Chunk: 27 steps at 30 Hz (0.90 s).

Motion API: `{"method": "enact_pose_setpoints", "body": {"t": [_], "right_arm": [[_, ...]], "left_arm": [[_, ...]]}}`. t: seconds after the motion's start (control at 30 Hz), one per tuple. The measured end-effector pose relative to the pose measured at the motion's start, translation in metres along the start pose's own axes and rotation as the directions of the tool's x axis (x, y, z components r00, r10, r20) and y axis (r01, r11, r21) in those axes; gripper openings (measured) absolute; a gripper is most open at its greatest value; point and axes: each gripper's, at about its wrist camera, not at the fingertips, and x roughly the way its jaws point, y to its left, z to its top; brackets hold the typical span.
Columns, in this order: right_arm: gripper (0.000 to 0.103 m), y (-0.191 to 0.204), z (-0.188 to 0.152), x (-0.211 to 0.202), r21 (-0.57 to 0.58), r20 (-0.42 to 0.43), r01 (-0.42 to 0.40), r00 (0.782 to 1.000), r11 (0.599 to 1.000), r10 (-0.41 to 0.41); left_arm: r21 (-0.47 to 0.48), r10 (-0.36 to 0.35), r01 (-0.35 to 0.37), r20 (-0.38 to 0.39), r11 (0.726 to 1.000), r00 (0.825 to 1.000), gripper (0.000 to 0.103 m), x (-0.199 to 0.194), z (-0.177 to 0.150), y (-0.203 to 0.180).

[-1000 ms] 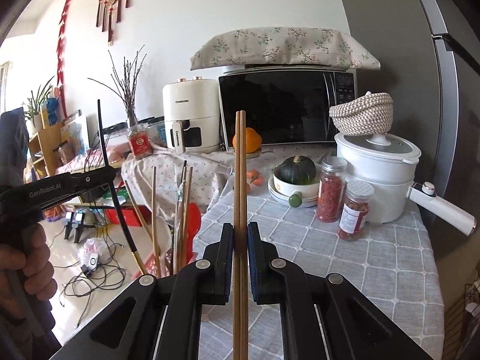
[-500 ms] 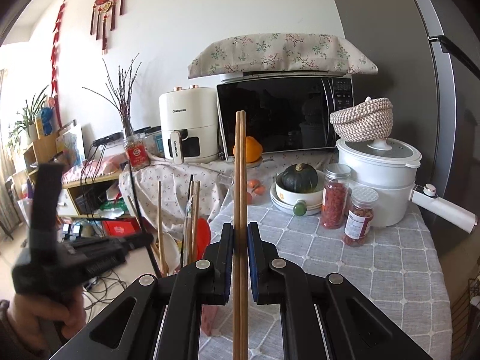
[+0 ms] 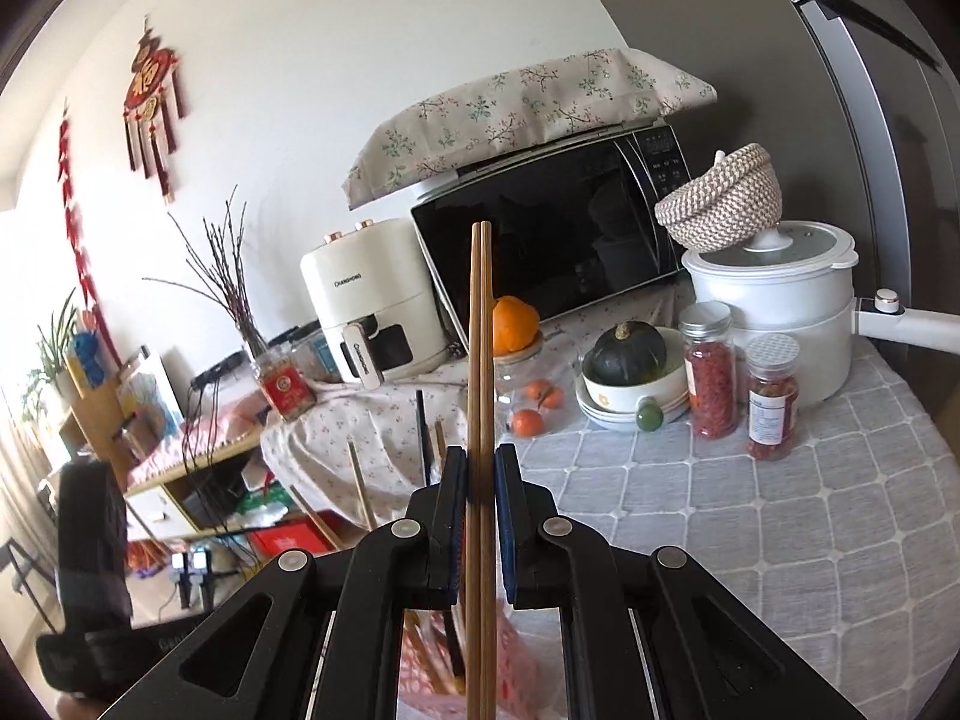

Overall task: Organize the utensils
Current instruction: 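Insert the wooden chopstick into the pink holder with the right tool and open it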

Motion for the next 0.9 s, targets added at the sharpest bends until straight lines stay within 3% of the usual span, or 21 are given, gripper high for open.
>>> {"method": "enact_pose_setpoints", "body": {"t": [0.27,0.53,0.9], "right_arm": [[0.009,0.015,-0.011,0.022,0.049,0.092,0.017,0.996,0.999,-0.021],[0.010,0.024,-0.026,0.038,-0.002,0.152,0.090,0.984,0.996,-0.089],[0.010,0.026,-0.050,0.052,-0.077,0.117,0.117,0.987,0.990,-0.108]], "left_arm": [[-0.010,0.076,-0.076,-0.059,0.997,0.995,0.037,0.003,-0.011,0.022],[0.016,0.073,-0.071,-0.085,0.997,0.994,0.037,0.007,-0.014,0.026],[0.070,0.109,-0.104,-0.068,0.992,0.992,0.037,0.006,-0.017,0.019]]}}
